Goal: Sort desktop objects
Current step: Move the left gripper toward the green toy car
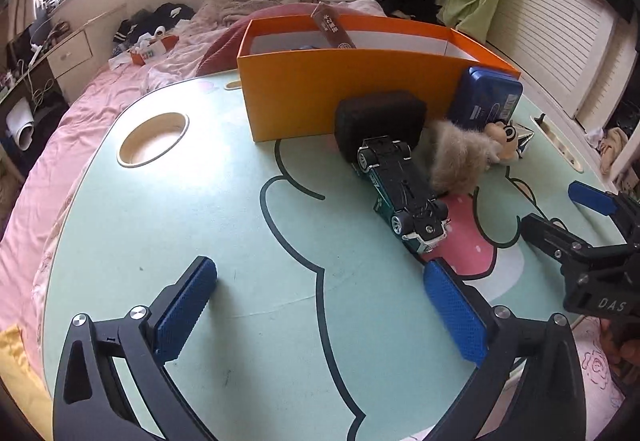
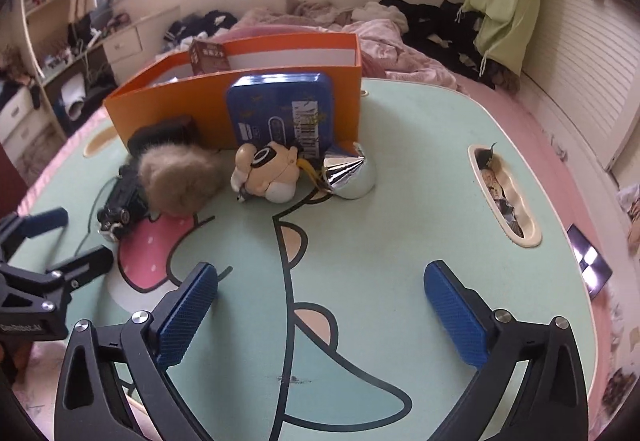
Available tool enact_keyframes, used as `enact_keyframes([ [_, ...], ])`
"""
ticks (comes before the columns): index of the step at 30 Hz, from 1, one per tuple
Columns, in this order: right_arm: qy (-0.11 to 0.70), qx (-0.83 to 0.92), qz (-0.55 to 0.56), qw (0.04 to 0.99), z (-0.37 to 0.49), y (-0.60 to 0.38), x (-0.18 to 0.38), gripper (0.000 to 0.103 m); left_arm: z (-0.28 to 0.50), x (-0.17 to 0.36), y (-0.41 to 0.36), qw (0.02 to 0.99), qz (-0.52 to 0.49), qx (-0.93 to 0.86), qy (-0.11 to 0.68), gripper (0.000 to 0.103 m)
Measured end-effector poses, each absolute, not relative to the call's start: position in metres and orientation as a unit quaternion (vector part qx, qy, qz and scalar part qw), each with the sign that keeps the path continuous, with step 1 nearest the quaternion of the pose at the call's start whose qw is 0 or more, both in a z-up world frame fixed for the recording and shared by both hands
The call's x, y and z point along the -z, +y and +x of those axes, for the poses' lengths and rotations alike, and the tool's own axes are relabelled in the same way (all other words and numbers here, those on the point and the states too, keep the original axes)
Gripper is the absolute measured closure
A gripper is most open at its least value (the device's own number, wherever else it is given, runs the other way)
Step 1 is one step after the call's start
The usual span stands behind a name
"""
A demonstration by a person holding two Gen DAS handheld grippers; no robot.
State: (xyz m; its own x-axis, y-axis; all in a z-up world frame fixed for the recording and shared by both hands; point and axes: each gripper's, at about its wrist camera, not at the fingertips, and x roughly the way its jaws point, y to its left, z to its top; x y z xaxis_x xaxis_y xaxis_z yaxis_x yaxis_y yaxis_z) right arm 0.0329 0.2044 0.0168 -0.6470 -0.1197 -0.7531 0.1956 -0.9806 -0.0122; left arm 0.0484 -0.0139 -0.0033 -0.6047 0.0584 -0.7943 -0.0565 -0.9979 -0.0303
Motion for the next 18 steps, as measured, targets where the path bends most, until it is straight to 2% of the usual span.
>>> enact_keyframes([
  [12,0.044,0.906,0.411,0.091,0.034,0.203,-0.014,0.0,0.046,-0.003,-0.016,0.036,-0.44,-0.897,-0.014,0.0],
  [18,0.045,0.906,0.41,0.091,0.034,0.204,-0.015,0.0,0.049,-0.035,-0.003,0.071,-0.396,-0.915,-0.006,0.0],
])
